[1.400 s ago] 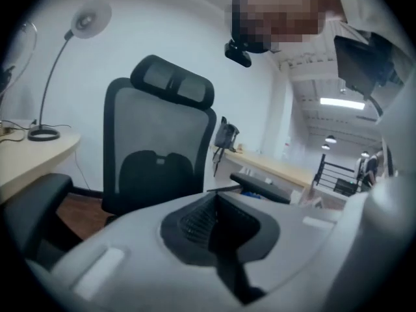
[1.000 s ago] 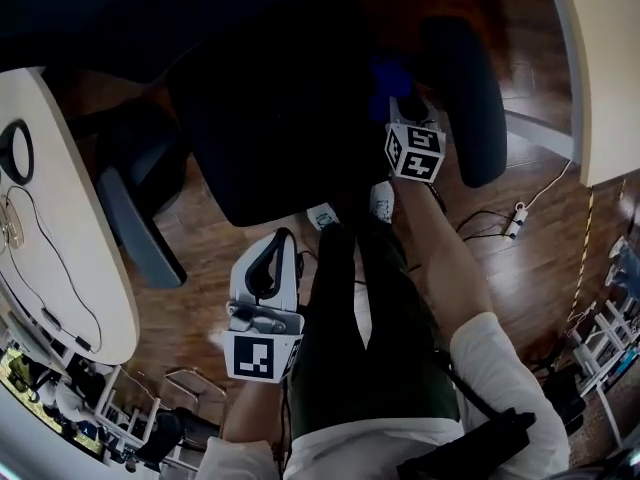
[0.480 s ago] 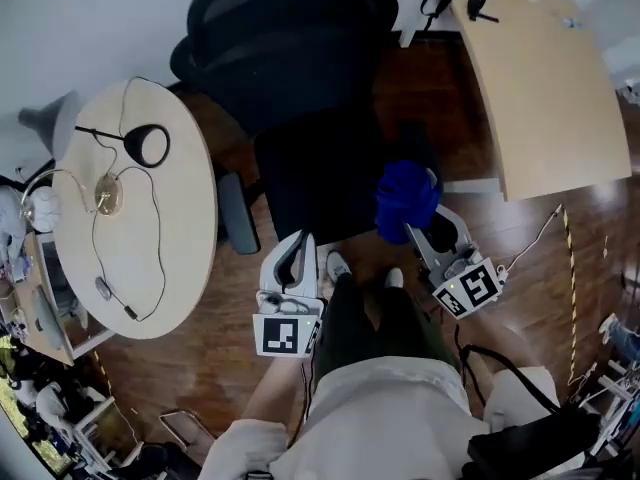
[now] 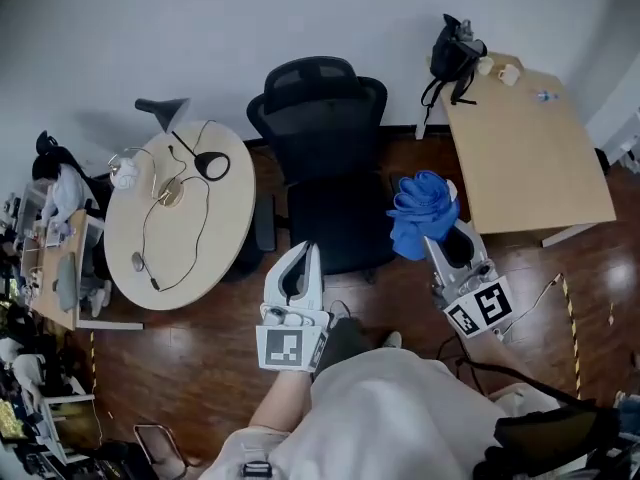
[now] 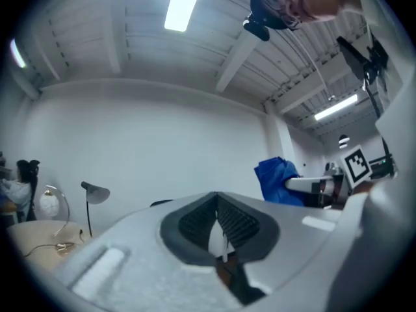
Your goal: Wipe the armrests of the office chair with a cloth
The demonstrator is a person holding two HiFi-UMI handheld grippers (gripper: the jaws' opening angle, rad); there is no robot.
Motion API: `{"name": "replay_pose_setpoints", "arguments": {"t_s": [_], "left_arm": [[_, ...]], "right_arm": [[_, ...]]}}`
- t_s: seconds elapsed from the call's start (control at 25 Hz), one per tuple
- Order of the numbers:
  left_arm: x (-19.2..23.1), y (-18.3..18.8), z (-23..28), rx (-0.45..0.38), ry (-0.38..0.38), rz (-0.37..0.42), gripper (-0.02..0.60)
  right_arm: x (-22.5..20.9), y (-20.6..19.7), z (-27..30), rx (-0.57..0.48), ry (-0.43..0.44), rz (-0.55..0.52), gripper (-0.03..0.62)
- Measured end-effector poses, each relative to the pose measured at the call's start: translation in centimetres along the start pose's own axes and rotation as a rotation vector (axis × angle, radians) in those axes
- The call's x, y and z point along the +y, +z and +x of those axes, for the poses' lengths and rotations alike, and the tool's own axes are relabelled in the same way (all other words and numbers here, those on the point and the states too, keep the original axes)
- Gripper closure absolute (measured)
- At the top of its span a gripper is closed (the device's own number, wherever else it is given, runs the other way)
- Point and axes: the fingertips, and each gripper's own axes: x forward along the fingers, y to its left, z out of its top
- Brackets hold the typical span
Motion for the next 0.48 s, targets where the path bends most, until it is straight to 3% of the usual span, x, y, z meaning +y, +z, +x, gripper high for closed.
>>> {"name": "replay_pose_setpoints", "arguments": {"t_s": [0.2,0.48], "left_arm": [[-3.1,1.8,-4.4,0.007,-0.023,0.004,0.58],[-3.7,2.5,-7.8,0.003,-0.038,0.003,0.581]], "right_arm": [[3.2,1.8,-4.9,-0.021,0.021,0.001,0.497],[6.7,1.9,-7.8,-0.002,-0.011,-0.02,0.499]]}}
